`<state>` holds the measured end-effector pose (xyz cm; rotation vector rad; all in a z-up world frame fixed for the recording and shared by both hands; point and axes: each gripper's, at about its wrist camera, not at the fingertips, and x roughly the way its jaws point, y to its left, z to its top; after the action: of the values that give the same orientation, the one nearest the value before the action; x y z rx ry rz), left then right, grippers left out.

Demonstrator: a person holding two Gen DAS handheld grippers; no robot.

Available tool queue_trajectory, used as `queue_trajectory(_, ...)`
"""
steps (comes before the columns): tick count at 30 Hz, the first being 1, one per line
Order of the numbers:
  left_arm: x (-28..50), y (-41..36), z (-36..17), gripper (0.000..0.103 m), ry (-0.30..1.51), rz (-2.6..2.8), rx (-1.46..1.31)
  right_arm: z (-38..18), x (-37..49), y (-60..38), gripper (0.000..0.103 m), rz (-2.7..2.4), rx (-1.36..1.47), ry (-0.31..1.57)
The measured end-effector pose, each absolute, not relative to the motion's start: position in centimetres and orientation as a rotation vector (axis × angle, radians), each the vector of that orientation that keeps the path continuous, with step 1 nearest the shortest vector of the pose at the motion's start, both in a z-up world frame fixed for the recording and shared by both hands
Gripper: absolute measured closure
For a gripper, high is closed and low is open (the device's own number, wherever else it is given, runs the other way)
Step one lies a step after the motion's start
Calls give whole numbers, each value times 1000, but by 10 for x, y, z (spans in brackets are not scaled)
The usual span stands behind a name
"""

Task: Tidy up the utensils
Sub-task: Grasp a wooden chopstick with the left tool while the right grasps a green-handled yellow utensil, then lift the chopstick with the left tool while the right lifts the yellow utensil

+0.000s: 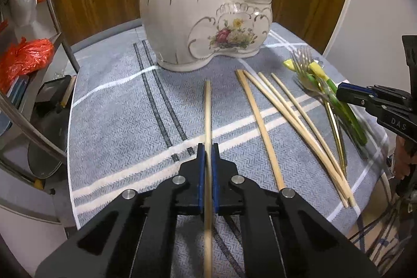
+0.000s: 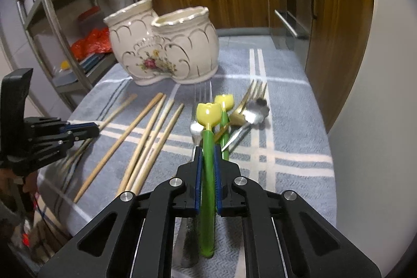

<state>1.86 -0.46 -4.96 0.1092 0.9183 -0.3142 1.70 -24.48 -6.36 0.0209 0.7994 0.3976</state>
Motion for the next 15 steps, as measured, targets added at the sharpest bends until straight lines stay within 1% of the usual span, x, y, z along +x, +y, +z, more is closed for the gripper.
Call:
queue_trajectory(4, 13, 1, -38, 98, 852, -346, 89, -49, 12, -246, 94, 422, 34, 719)
queue_trajectory(9, 5, 11, -18, 98, 720, -373, 24, -28, 12, -243, 95, 443, 47, 617)
queue_trajectory(10, 5, 13, -14, 98, 697, -373, 20, -24, 13, -243, 96, 445, 51, 601)
queue_trajectory(11, 3, 13, -11, 98, 680, -371, 20, -21, 15, -241, 102, 445, 54, 591)
queue_trajectory(15, 1, 13, 6, 98, 618, -374, 25, -10, 29, -236, 102, 435, 49, 570)
